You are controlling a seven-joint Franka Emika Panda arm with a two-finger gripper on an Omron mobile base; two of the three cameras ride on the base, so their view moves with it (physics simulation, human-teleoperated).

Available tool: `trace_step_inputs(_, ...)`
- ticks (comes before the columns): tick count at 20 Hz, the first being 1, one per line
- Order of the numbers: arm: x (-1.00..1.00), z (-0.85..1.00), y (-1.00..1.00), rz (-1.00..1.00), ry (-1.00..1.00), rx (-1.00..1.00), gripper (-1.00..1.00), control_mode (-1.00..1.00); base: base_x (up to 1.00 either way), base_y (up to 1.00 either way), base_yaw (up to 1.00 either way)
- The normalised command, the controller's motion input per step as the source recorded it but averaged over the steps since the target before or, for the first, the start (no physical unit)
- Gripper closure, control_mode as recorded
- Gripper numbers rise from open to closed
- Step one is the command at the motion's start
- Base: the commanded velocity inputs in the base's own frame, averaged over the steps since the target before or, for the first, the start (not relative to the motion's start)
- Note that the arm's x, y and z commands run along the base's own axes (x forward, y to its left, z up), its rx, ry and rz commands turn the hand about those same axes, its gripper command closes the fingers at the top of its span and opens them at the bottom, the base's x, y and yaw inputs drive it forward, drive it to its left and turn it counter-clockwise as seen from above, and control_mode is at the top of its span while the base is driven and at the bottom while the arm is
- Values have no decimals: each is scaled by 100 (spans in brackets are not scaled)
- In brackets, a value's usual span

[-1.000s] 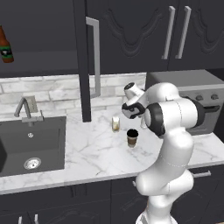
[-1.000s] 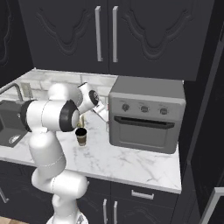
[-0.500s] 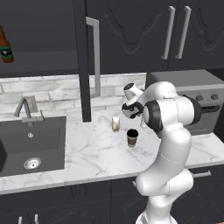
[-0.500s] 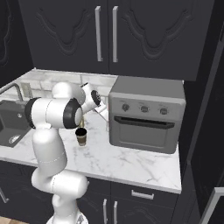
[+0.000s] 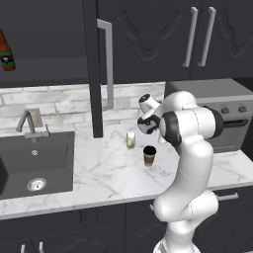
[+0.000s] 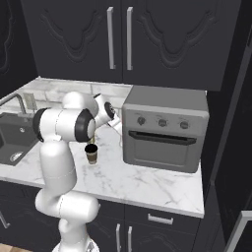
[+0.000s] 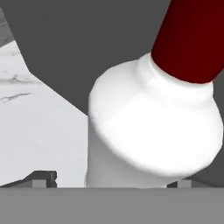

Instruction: Sort all alcoholic drinks to one cabinet, and non-alcoholic drinks to the other.

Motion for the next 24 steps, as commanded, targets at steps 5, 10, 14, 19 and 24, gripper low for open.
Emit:
trace_step_inputs(5, 10, -5, -20, 0, -3, 0, -100, -100, 0, 0, 0)
trace_step_inputs(10, 0, -14, -41, 0, -3, 0, -100, -100, 0, 0, 0)
trace_step_inputs(14, -1, -23, -54, 0, -3, 0, -100, -100, 0, 0, 0)
trace_step_inputs(19, -3, -21, -64, 0, -5, 0, 100, -100, 0, 0, 0)
trace_step_inputs(24, -17, -2, -23, 0, -4, 0, 100, -100, 0, 0, 0)
